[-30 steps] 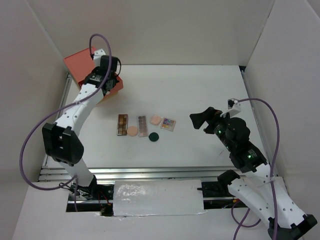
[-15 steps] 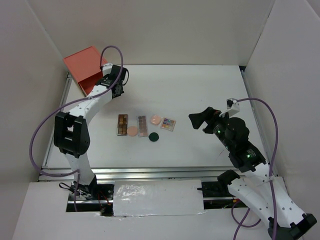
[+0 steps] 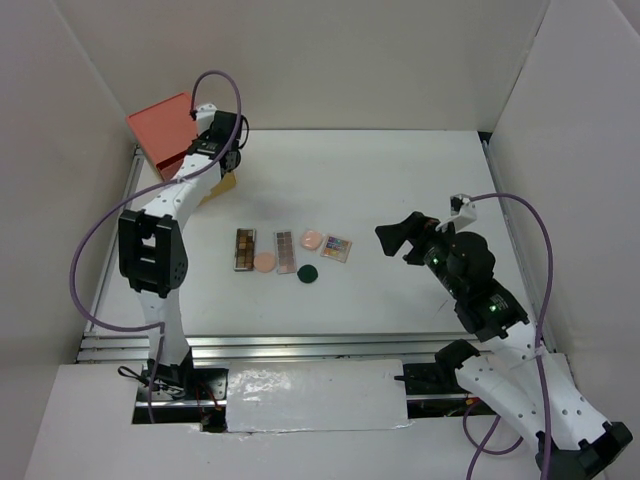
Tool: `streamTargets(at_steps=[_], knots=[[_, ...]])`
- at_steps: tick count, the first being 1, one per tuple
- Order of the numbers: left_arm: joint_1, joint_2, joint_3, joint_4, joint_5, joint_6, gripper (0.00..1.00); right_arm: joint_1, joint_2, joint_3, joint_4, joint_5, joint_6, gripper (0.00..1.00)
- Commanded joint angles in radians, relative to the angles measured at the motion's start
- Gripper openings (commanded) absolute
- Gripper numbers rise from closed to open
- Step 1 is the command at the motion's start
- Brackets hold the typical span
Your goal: Organize the makeup
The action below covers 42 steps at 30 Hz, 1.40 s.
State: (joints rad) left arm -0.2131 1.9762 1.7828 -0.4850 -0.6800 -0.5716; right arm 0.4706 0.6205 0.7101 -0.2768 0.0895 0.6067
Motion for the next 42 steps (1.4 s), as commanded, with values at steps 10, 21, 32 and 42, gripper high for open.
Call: streamTargets(at_steps=[10,21,32,42], knots=[[0.049,0.027,-0.029,0.128,-0.086,0.107,0.00,-0.006,0.054,-0.020,0.070,0.000,-0.028,1.00],[-0.072,-0.158,-0.419,0.350,-0.160,0.174,0.49,-0.007,0.056,-0.031,0.087,-0.037,-0.027,1.00],[-0.043,-0.073,-0.502,0.624,-0.363,0.237,0.80,-0.006,0.039,-0.057,0.106,-0.053,-0.022,1.00],[-0.032,0.009,-0.468,0.793,-0.398,0.338,0.85,-0.004,0.038,-0.063,0.117,-0.069,-0.021,1.00]])
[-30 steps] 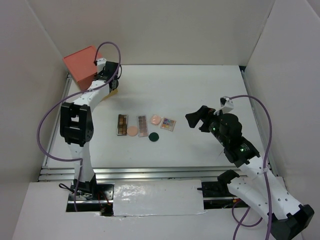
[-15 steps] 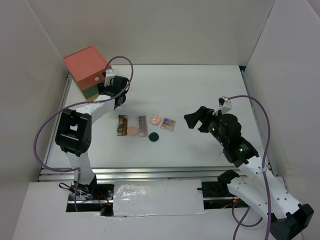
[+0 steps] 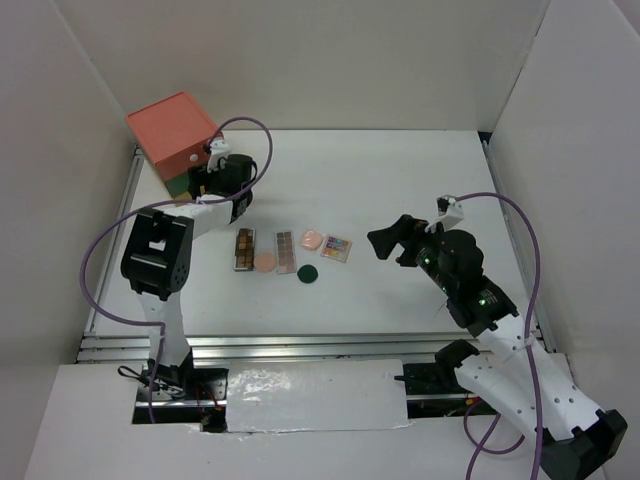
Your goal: Organize the makeup
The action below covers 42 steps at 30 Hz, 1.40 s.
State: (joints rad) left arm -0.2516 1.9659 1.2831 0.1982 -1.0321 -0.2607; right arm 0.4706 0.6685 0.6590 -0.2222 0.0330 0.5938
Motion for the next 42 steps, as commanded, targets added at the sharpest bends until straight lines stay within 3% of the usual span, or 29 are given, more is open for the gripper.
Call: streamTargets(at_steps=[1,9,27,35,42], knots=[[0.008,0.030,0.032,0.115,-0.055,0.028,0.85,-0.007,-0.007,-0.010,0.066,-0.018,-0.008,1.00],[0.012,0.066,0.039,0.230,-0.057,0.093,0.78,-0.006,0.008,-0.013,0.075,-0.028,-0.006,1.00],[0.037,0.105,0.058,0.302,-0.037,0.147,0.67,-0.007,0.023,-0.012,0.081,-0.028,-0.006,1.00],[0.041,0.096,0.041,0.343,-0.039,0.175,0.55,-0.006,0.032,-0.010,0.083,-0.028,-0.005,1.00],[0.046,0.097,0.038,0.346,-0.043,0.169,0.35,-0.006,0.031,-0.012,0.084,-0.027,-0.005,1.00]])
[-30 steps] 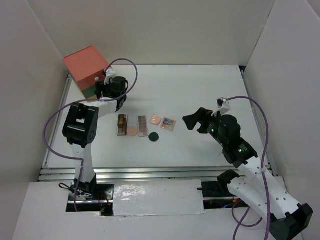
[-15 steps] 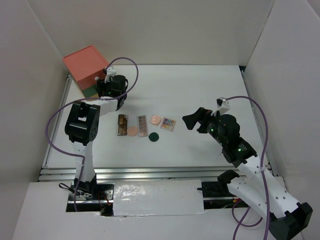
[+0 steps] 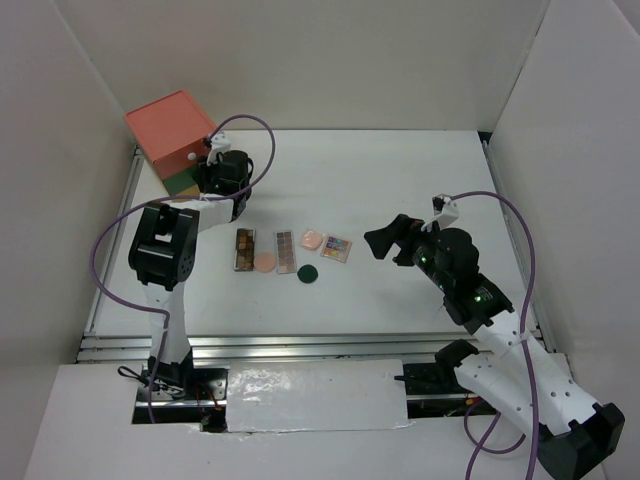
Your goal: Organize the makeup
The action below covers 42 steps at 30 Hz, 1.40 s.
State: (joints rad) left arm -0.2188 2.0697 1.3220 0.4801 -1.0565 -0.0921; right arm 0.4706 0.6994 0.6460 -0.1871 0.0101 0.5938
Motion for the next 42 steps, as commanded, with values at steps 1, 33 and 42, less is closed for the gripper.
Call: streamTargets(at_steps=[1,33,42], knots=[[0.013,-0.005,-0.003,0.057,-0.017,-0.006,0.33,-0.006,0.000,0.001,0.049,-0.005,-0.005,1.00],[-0.168,-0.217,-0.135,-0.308,-0.083,-0.380,0.00,-0.007,-0.047,-0.006,0.054,-0.036,0.004,1.00],[-0.198,-0.249,-0.156,-0.390,-0.085,-0.434,0.35,-0.006,-0.066,-0.011,0.052,-0.033,0.004,1.00]])
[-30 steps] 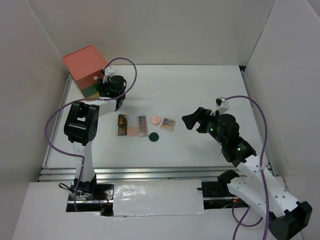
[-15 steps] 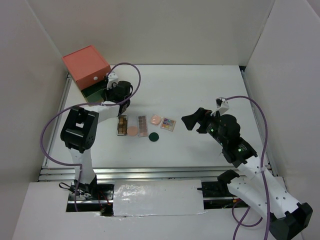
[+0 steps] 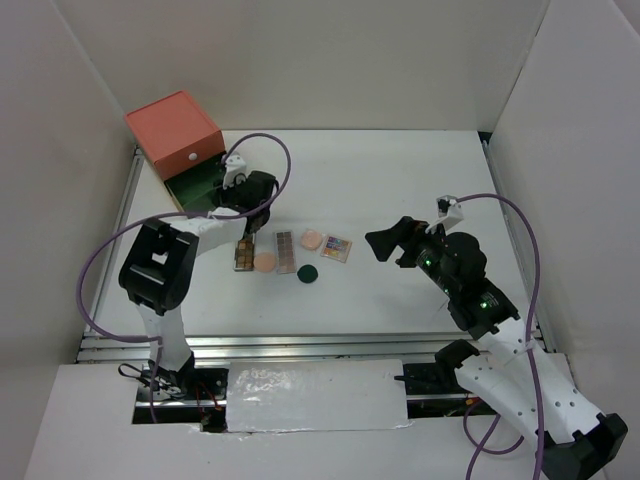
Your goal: Organize the makeup
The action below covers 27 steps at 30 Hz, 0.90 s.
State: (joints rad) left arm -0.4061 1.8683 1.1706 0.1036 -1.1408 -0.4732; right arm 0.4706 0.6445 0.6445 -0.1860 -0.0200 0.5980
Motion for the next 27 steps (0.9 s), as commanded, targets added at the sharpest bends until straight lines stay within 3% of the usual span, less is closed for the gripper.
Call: streamTargets(at_steps=[1,3,4,6,11,15,18,21,27], knots=[[-0.013,-0.058,-0.009,-0.016,0.003,-0.057,0.53,-0.007,-0.011,-0.009,0.049,-0.001,0.000,1.00],[-0.028,-0.070,-0.017,-0.018,0.009,-0.065,0.71,-0.006,-0.011,-0.011,0.051,0.000,0.000,1.00],[-0.037,-0.086,-0.020,-0.033,0.009,-0.071,0.88,-0.006,-0.011,-0.012,0.052,0.000,0.000,1.00],[-0.066,-0.106,-0.012,-0.056,0.012,-0.090,0.98,-0.007,-0.009,-0.013,0.054,0.000,0.002,1.00],[-0.134,-0.207,-0.002,-0.197,0.110,-0.135,0.99,-0.007,-0.009,-0.016,0.054,-0.005,0.003,1.00],[-0.142,-0.282,-0.067,-0.263,0.406,-0.168,1.00,-0.006,-0.016,-0.016,0.051,-0.006,0.002,1.00],[-0.140,-0.343,-0.149,-0.263,0.519,-0.177,1.00,-0.006,-0.023,-0.019,0.051,-0.011,0.002,1.00],[-0.123,-0.360,-0.164,-0.341,0.541,-0.222,0.99,-0.006,-0.022,-0.020,0.060,-0.024,0.002,1.00],[-0.019,-0.345,-0.244,-0.309,0.705,-0.254,0.99,-0.004,-0.026,-0.017,0.056,-0.051,-0.001,1.00]])
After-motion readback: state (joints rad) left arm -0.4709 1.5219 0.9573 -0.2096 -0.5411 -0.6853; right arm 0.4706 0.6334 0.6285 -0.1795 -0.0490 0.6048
